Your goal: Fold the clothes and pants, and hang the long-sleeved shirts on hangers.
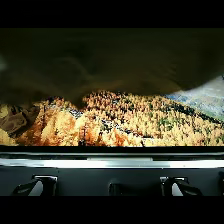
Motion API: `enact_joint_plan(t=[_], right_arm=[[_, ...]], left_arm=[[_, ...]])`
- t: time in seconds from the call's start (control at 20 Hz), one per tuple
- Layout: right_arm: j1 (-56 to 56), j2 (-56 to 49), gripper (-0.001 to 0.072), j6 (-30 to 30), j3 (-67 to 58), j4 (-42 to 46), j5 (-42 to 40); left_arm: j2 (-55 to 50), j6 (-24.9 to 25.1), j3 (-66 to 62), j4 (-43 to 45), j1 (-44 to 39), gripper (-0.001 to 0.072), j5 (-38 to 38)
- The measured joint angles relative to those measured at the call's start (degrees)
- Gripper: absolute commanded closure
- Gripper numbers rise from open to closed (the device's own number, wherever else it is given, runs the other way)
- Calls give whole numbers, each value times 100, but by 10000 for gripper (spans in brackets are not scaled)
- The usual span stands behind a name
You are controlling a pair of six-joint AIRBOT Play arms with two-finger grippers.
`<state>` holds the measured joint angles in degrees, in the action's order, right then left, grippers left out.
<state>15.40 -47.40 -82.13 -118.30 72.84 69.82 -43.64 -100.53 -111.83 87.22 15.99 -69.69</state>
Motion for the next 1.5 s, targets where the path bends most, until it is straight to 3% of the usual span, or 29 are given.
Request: enact_joint_plan(t=[0.15, 0.35, 0.6, 0.85, 1.2, 1.5], right_arm=[[0, -39, 683, -341, 63, 216, 122], [0, -1003, 683, -656, 238, -39, 1032], [0, -2951, 683, -673, 549, -313, 1762], [-138, -4817, 683, -575, 730, -254, 1360], [-507, -6227, 683, -533, 765, 13, 669], [-791, -6559, 683, -605, 776, 599, 1316]], left_arm=[[116, -33, 216, 66, -2, 693, -337], [-557, 442, 820, -682, -2, 693, -859], [-2490, 1178, 1650, -1399, -254, 693, -767], [-4745, 1589, 1714, -1537, -699, 693, 59], [-6398, 1729, 949, -1609, -866, 693, 614], [-6607, 1384, 822, -1519, -883, 693, -614]])
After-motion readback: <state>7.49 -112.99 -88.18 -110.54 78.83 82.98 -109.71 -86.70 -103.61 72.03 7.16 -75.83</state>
